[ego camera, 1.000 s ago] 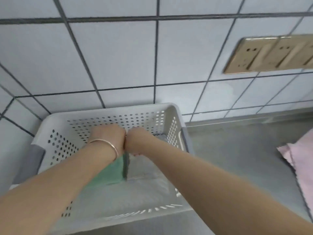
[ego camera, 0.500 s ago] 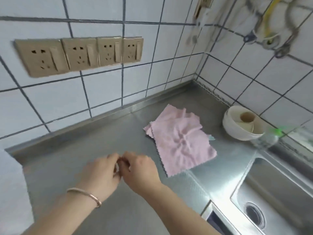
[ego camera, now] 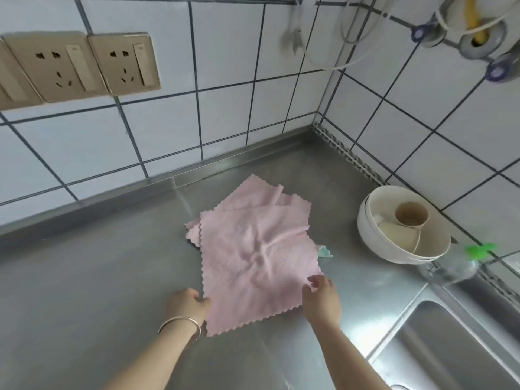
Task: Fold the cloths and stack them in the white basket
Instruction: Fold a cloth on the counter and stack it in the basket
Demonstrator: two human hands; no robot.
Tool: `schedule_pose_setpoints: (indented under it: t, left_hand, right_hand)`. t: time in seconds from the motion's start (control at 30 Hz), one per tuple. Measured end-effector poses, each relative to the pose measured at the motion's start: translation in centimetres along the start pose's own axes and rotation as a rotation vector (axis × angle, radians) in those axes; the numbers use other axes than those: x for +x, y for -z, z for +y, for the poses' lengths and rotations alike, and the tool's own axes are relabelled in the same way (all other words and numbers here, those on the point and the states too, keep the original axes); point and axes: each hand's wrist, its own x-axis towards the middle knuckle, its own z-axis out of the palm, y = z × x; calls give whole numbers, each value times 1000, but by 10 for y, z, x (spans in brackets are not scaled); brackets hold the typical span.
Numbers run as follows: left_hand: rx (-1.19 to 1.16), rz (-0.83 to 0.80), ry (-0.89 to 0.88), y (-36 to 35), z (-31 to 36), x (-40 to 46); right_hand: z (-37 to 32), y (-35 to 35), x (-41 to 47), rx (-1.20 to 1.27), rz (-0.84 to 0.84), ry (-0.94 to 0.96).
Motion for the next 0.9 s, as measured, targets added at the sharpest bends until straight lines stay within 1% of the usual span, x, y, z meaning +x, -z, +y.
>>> schedule_pose_setpoints:
  t: [0.07,0.17,0.27,0.33,0.37,0.43,0.47,0.57,0.63,0.73,0.83,0.9]
  left_hand:
    - [-28,73,46,-6,11,4]
    - [21,137,81,-23,24,3]
    - [-38,162,77,-28,37,0]
    - [-141,167,67,-27,45,1]
    - [-214,158,64,-26,49,2]
    - [-372,134,63,-21,57,1]
    - [-440,131,59,-14,60,-1]
    - [-581,164,13,16,65,-7]
    - [-620,220,-22,48,63,-13]
    - [-646,316,-51,104,44,-20]
    - [-710,408,-60,160,11,-19]
    - [-677,447,-60,193,-14,-23]
  right_hand:
    - [4,7,25,-51,53,-50]
    - [3,11,50,-147,34,-138]
    - [2,10,64,-323,-56,-110]
    - [-1,9,69,-356,-129,-89]
    - [-3,9,70,-313,-140,-75]
    - [-13,14,68,-141,-134,-57]
    - [-21,18,64,-51,-112,-19]
    - [-59,40,46,115,-13,141]
    - [-93,54,33,183,2,263]
    - [-149,62,14,239,-96,405]
    - [-204,60,-7,267,-159,472]
    - [-234,55,-26,302,-183,509]
